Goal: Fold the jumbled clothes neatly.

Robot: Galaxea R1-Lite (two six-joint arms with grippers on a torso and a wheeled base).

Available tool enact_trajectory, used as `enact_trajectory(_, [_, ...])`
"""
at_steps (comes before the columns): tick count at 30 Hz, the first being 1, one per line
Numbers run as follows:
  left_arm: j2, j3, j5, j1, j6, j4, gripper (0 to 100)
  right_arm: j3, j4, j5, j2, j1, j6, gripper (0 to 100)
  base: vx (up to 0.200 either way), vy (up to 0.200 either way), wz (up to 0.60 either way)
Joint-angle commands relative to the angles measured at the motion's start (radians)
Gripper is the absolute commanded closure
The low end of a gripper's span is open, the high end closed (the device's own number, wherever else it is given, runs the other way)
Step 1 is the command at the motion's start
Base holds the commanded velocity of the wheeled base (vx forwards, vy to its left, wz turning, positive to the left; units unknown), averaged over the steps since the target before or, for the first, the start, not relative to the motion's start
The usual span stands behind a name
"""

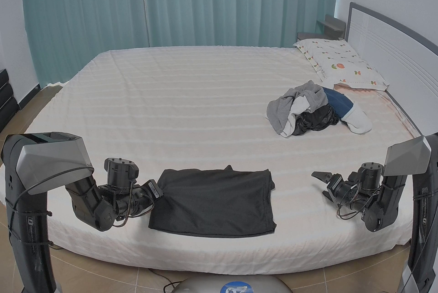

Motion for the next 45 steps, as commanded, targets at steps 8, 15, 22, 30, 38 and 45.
enact_trajectory(8, [-0.001, 0.001, -0.001, 0.000, -0.001, 0.000, 100, 0.006, -0.004, 0.001, 0.007, 0.001, 0.000, 0, 0.000, 0.200, 0.00])
enact_trajectory(15, [-0.003, 0.005, -0.001, 0.005, -0.002, 0.000, 100, 0.007, -0.006, 0.001, 0.007, 0.001, 0.000, 0, 0.000, 0.200, 0.00])
enact_trajectory(22, [-0.001, 0.006, -0.001, 0.002, -0.005, 0.003, 100, 0.006, -0.006, 0.001, 0.007, 0.001, 0.000, 0, 0.000, 0.200, 0.00])
enact_trajectory(30, [-0.007, 0.009, -0.001, 0.002, -0.016, 0.003, 100, 0.006, -0.006, 0.001, 0.007, 0.001, 0.000, 0, 0.000, 0.200, 0.00])
enact_trajectory(38, [-0.007, 0.009, -0.001, -0.003, -0.016, 0.003, 100, 0.006, -0.006, 0.001, 0.007, 0.001, 0.000, 0, 0.000, 0.200, 0.00])
enact_trajectory(45, [-0.014, 0.035, -0.003, -0.009, -0.016, -0.011, 100, 0.004, -0.006, 0.002, 0.007, 0.001, 0.000, 0, 0.000, 0.000, 0.00])
